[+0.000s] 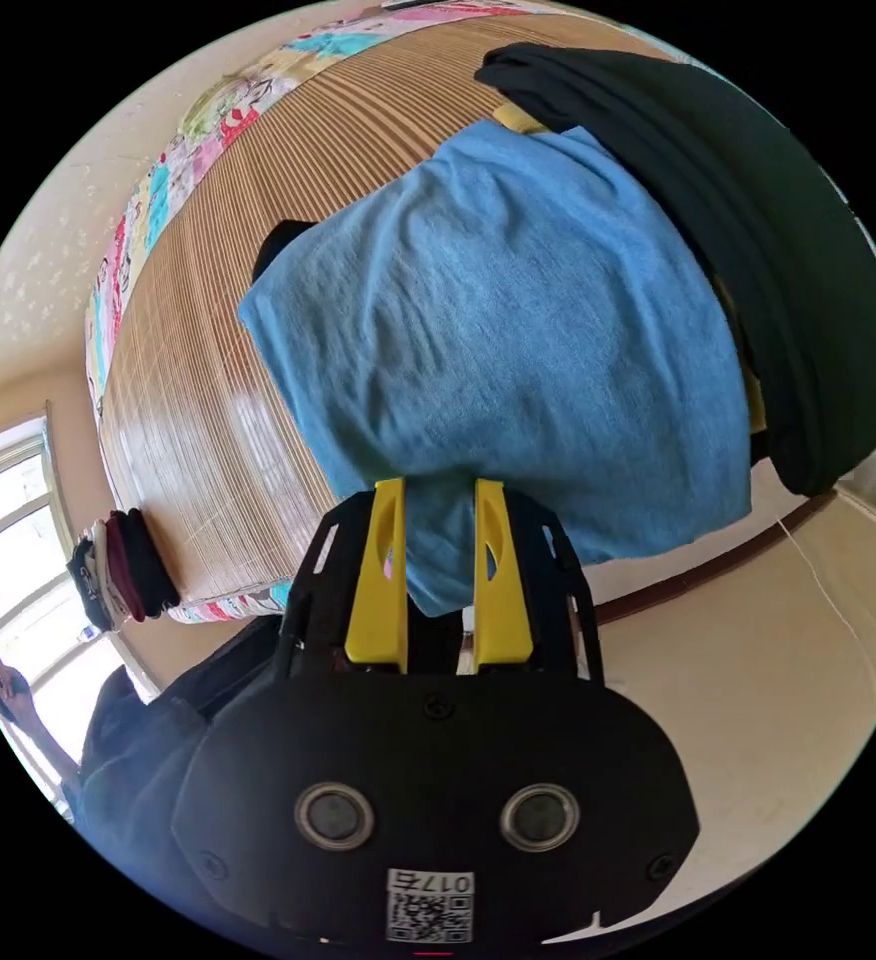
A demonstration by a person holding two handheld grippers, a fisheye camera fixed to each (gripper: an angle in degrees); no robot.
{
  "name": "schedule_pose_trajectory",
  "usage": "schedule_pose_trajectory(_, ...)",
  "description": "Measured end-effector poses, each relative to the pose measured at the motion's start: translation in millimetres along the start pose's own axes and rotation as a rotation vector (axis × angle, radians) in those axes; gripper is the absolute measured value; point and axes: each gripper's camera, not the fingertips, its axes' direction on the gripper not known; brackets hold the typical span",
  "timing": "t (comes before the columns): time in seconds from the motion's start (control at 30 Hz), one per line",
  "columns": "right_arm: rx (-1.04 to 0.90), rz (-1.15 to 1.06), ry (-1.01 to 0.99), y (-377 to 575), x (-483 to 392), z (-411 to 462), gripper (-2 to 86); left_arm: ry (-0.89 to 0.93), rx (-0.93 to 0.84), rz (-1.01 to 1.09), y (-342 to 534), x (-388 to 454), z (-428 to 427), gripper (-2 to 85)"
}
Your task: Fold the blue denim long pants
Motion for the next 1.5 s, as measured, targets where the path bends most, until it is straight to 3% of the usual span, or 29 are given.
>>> schedule_pose_trajectory(0.2, -0.049, 0.028, -0.062, -5, 8, 1, 6.5, -0.132, 0.002, 0.004, 1, -8, -14, 5.3)
schedule_pose_trajectory(0.37, 0.062, 0.107, -0.332, 37, 29, -30, 2.7, -0.005, 0.163, -0.124, 6, -57, -49, 4.4)
schedule_pose_trajectory(0.5, 0.321, 0.095, -0.676, 88, 47, -89, 1.6, -0.020, 0.190, -0.113, -3, -87, -71, 3.4)
schedule_pose_trajectory(0.63, 0.608, -0.118, -0.974, 114, 30, -170, 1.1, 0.006, 0.221, -0.043, -18, -118, -91, 2.5)
schedule_pose_trajectory(0.9, 0.729, -0.667, -0.711, 160, -143, -322, 0.5, 0.211, 0.088, -0.004, -47, -164, -72, 5.0)
schedule_pose_trajectory(1.03, 0.831, -0.875, -0.832, 220, -207, -369, 0.5, 0.312, -0.011, 0.079, -43, -167, -47, 5.1)
schedule_pose_trajectory(1.23, 0.946, -1.009, -0.976, 288, -252, -391, 0.6, 0.490, -0.200, 0.140, -40, -173, -5, 6.3)
schedule_pose_trajectory(1.37, 0.908, -1.070, -1.033, 305, -285, -380, 0.7, 0.720, -0.247, -0.041, -39, -204, 32, 12.9)
schedule_pose_trajectory(1.5, 0.837, -1.143, -1.078, 317, -324, -358, 0.8, 0.820, -0.347, -0.293, -32, -241, 81, 15.7)
